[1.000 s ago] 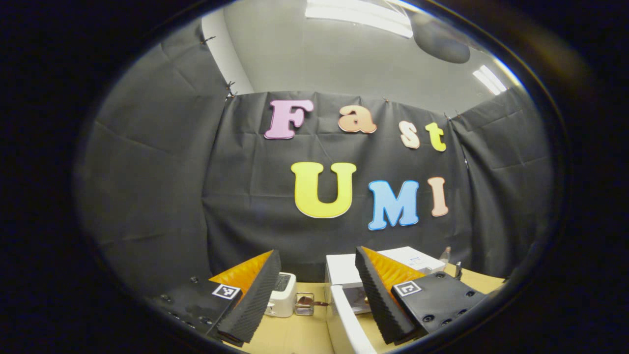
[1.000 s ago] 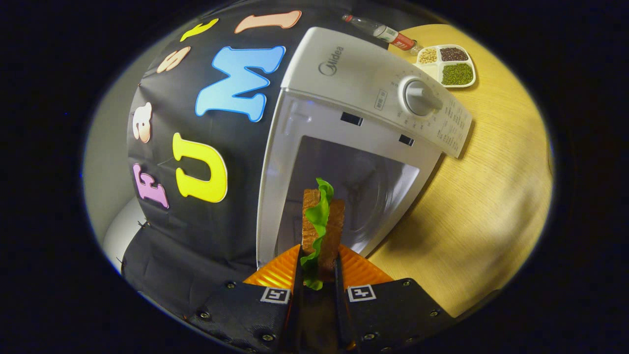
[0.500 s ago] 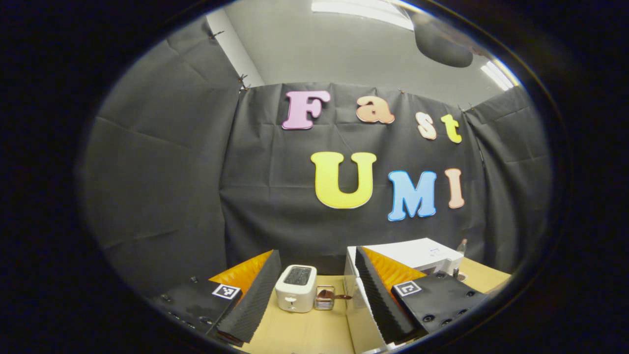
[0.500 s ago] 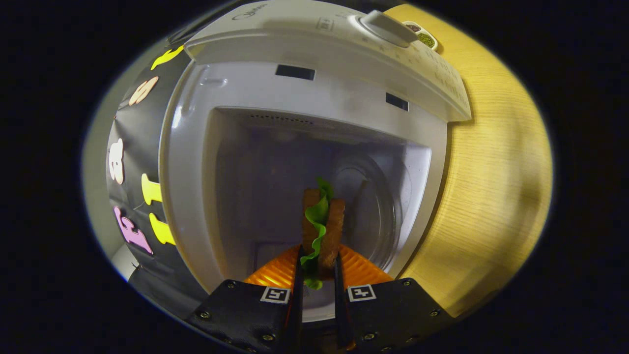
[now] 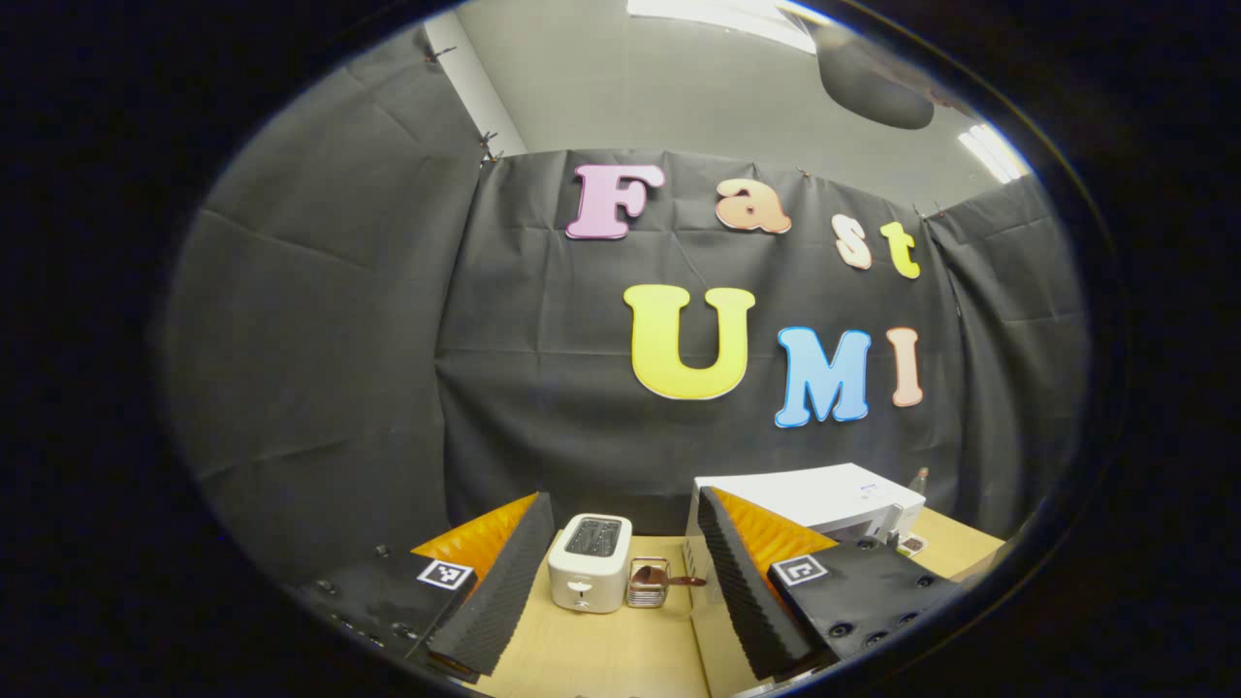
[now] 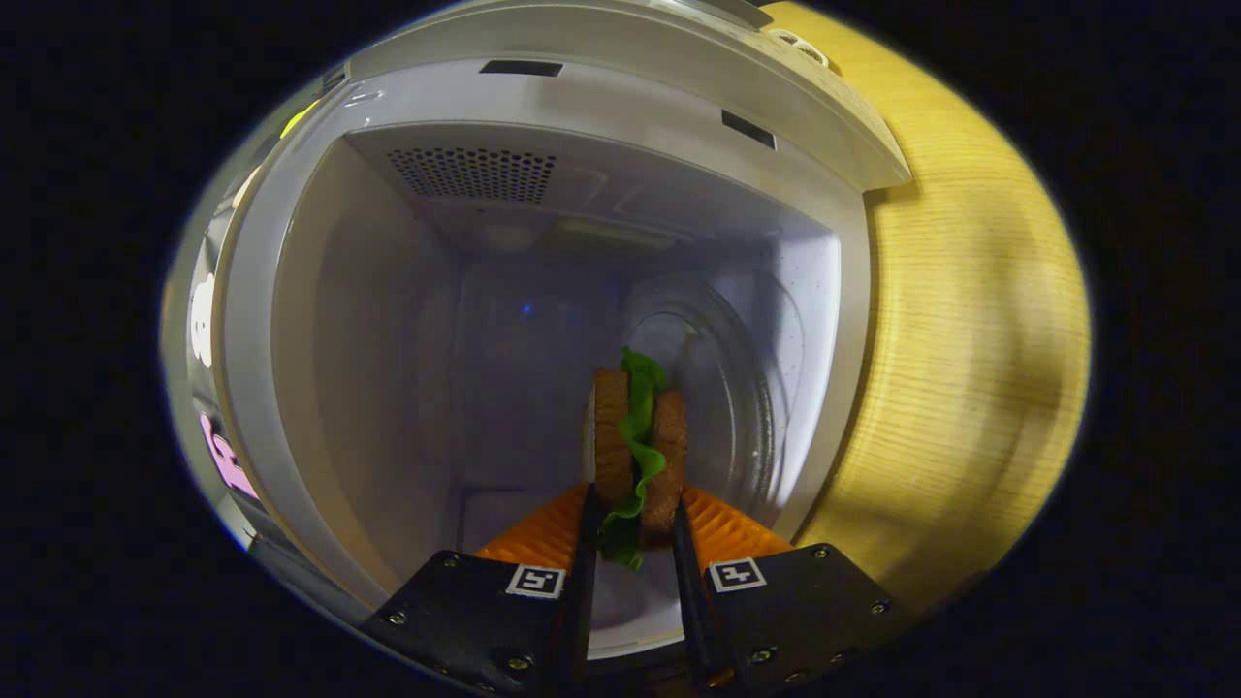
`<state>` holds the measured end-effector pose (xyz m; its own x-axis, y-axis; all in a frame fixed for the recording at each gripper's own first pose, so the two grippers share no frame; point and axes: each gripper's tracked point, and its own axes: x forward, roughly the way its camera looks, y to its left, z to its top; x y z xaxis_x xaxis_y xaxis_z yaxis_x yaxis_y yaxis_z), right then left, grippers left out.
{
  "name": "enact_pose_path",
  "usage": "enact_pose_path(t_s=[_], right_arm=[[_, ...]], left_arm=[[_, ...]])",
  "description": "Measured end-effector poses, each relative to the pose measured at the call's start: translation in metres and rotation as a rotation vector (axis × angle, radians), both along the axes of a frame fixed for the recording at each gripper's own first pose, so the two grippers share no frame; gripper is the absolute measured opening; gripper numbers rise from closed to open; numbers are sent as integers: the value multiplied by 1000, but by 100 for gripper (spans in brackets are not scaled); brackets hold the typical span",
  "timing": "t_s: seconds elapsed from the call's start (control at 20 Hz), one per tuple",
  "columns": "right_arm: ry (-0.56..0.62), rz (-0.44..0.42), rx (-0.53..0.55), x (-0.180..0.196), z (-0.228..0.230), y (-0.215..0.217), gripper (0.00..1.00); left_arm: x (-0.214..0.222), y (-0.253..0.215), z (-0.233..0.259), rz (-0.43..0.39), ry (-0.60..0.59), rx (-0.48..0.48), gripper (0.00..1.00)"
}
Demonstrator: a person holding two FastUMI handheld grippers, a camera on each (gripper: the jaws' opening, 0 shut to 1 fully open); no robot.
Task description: Open the microwave oven with the left hand, put the food in, and close the microwave oven.
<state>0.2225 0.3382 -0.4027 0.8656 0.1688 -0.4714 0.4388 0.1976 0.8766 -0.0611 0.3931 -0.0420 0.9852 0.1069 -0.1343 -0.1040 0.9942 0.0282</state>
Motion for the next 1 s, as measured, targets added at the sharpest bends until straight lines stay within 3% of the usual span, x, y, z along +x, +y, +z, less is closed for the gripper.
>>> enact_pose_path(t_s=[0.05, 0.3, 0.45, 0.55, 0.75, 1.0], right_arm=[[16, 14, -11, -5, -1, -1, 54], [31, 58, -94, -27, 6, -18, 57], [-4, 130, -188, -41, 25, -24, 58], [-29, 200, -288, -57, 42, -28, 57], [-144, 344, -589, -98, 88, -52, 58], [-270, 385, -854, -143, 163, -93, 58]], left_arm=[[2, -1, -1, -2, -3, -6, 97], [14, -9, -6, -21, -9, -22, 96], [20, -22, -11, -47, -10, -22, 96], [24, -33, -12, -67, -11, -14, 97], [33, -60, -16, -112, -13, 5, 96], [39, -101, -38, -176, 10, -17, 97]])
